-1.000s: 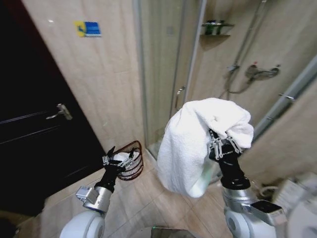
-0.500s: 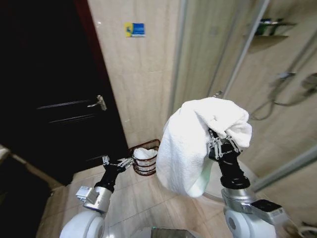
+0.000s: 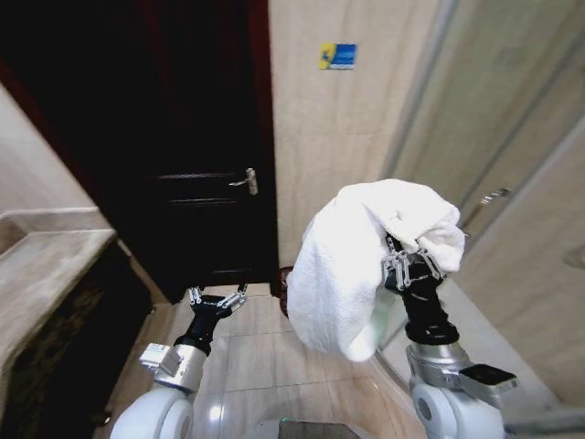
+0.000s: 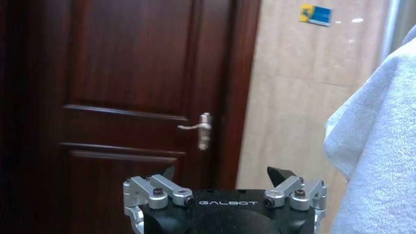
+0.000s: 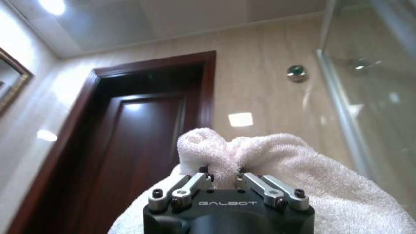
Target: Discard the used towel into the hamper.
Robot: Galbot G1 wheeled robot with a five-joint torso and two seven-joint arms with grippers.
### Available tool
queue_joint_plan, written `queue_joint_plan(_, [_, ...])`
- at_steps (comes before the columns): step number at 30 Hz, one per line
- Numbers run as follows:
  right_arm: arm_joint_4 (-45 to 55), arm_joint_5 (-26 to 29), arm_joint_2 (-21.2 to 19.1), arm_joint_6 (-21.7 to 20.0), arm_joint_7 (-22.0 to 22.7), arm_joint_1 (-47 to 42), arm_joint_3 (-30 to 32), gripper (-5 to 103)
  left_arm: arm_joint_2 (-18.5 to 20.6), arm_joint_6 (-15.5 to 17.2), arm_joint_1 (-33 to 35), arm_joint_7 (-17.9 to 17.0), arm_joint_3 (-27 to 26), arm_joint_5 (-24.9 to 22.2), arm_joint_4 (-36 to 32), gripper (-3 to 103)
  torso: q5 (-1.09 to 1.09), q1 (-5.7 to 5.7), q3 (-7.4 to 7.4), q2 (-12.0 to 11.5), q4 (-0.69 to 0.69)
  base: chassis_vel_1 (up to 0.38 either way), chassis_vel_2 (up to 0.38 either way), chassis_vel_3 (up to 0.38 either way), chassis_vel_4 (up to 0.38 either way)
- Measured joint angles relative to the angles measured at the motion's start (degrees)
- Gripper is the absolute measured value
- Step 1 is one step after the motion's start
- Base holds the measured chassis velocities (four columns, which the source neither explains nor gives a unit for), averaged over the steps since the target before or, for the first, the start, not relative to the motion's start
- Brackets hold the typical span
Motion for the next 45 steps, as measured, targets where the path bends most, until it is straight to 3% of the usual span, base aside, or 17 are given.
queue_joint_plan(22, [-1.08,-1.03,0.16,-2.93,1.67,3.35,1.18,14,0.00,0.00,0.00,0.00,0.00,0.00,0.00,97,0.00,0.00,0.00,0.00,-0.01,0.023,0.039,0.040,0.026])
queue_joint_plan(32, [-4.27,-1.48,1.44,-3.04,1.82,7.19,0.48,14,0.00,0.00,0.00,0.00,0.00,0.00,0.00,97,-0.01,0.01,0.00,0.00,0.00,-0.101,0.112,0.104,-0.108])
queue_joint_plan(45, [-7.94,1.25,0.06,-2.72,2.46,10.71,2.53,14,0.00,0.00,0.00,0.00,0.00,0.00,0.00,97,0.00,0.00,0.00,-0.01,0.00,-0.115,0.116,0.116,-0.119])
